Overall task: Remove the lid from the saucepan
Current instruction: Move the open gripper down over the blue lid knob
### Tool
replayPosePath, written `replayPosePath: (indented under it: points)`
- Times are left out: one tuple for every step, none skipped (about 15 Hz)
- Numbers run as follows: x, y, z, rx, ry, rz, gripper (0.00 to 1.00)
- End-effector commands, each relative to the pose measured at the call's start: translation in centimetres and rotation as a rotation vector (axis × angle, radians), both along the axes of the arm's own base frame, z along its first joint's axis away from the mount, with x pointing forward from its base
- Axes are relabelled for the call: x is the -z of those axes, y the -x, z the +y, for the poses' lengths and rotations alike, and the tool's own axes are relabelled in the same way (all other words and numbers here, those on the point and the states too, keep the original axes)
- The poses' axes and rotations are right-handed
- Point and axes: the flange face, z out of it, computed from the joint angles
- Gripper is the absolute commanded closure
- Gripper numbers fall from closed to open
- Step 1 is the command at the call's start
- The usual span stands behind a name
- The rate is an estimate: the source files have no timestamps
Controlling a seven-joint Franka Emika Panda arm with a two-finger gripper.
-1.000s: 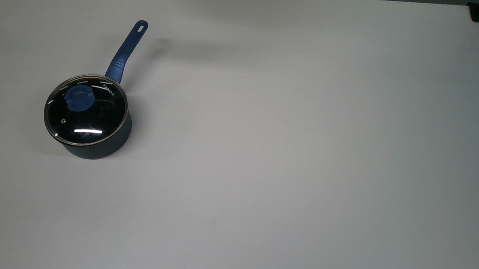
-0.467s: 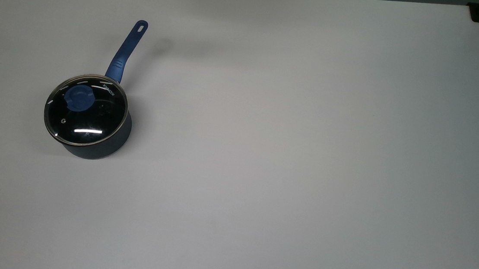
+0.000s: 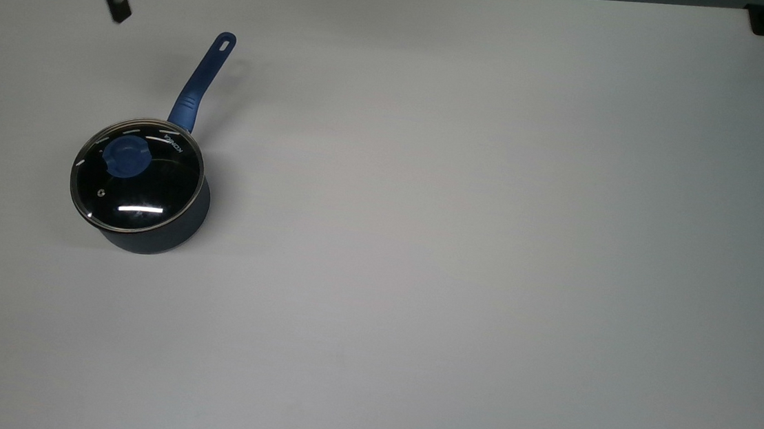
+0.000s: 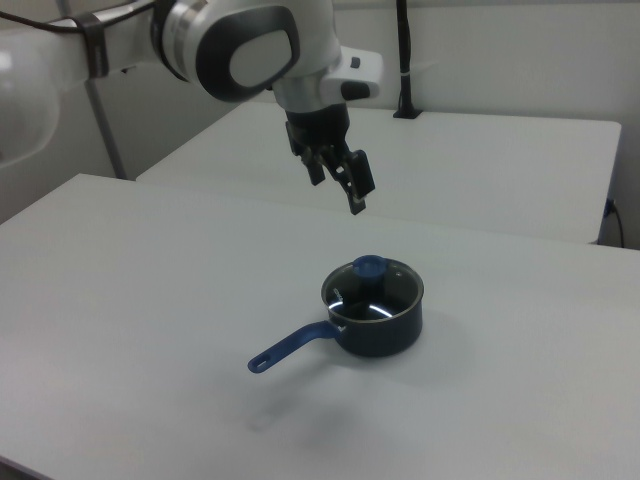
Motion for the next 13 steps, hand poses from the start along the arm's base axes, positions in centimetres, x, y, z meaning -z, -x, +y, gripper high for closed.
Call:
replayPosePath:
  points:
    - [1.3,-1.2,0.0,0.085,-0.016,-0.015,0.0]
    - [1.7,-1.5,-0.1,0.104,-0.021,-0.018,0.02]
    - [2.2,-2.0,-0.2,0.14,-0.026,-0.023,0.03]
    - [2.6,-2.4,-0.3,0.188,-0.031,-0.033,0.03]
    - [3.7,-3.1,-0.4,0.257,-0.039,-0.034,0.03]
    - [4.4,-3.5,-0.3,0.291,-0.046,-0.032,0.03]
    - [5.2,-3.8,-0.4,0.339,-0.057,-0.022,0.03]
    - [5.4,-3.9,-0.3,0.353,-0.061,-0.019,0.03]
    - [6.1,-4.1,-0.1,0.36,-0.072,-0.01,0.04]
    - [8.5,-5.0,0.2,0.386,-0.082,0.024,0.06]
    - [10.3,-6.2,0.4,0.421,-0.081,0.012,0.06]
    - [11.0,-7.1,0.5,0.434,-0.075,-0.019,0.06]
    - [11.8,-7.6,0.6,0.44,-0.071,-0.029,0.06]
